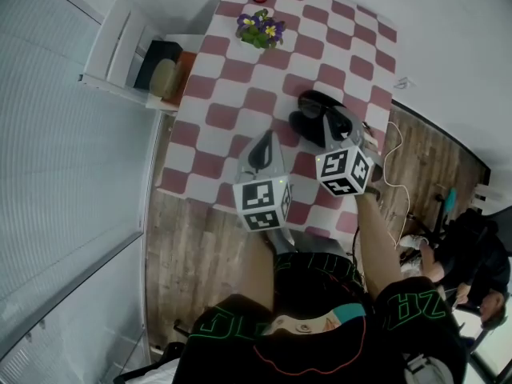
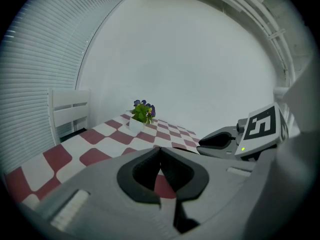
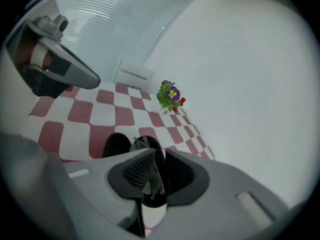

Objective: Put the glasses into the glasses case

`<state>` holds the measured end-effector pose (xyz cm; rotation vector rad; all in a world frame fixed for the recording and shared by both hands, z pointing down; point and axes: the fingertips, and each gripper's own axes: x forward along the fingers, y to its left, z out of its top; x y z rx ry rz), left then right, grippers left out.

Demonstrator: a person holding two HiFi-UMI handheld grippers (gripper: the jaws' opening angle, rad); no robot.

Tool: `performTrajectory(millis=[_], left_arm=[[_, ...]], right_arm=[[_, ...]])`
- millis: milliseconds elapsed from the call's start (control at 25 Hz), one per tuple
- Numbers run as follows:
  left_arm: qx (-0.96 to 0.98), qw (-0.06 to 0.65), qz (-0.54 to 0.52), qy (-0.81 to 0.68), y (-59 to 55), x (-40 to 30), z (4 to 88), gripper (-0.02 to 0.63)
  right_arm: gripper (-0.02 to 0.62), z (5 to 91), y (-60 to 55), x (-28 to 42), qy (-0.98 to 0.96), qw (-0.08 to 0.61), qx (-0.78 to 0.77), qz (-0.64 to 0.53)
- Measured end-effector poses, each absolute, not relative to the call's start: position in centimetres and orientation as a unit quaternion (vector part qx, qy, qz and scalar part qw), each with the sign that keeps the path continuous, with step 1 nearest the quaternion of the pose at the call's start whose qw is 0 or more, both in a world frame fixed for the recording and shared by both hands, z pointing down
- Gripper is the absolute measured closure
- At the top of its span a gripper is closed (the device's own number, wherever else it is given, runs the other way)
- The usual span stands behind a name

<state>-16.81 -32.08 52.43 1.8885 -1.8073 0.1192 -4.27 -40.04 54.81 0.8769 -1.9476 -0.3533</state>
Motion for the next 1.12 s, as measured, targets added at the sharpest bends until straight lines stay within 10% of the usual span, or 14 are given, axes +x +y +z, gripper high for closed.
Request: performTrajectory(millis=[1120], left_arm=[[0.767,0.062,0.059,-0.636,-28.1,-15.0,39.4,0.597]], right_arm=[[0.591,39.6,-30.4,0.3,-0.858,0.147,0.491,0.014]])
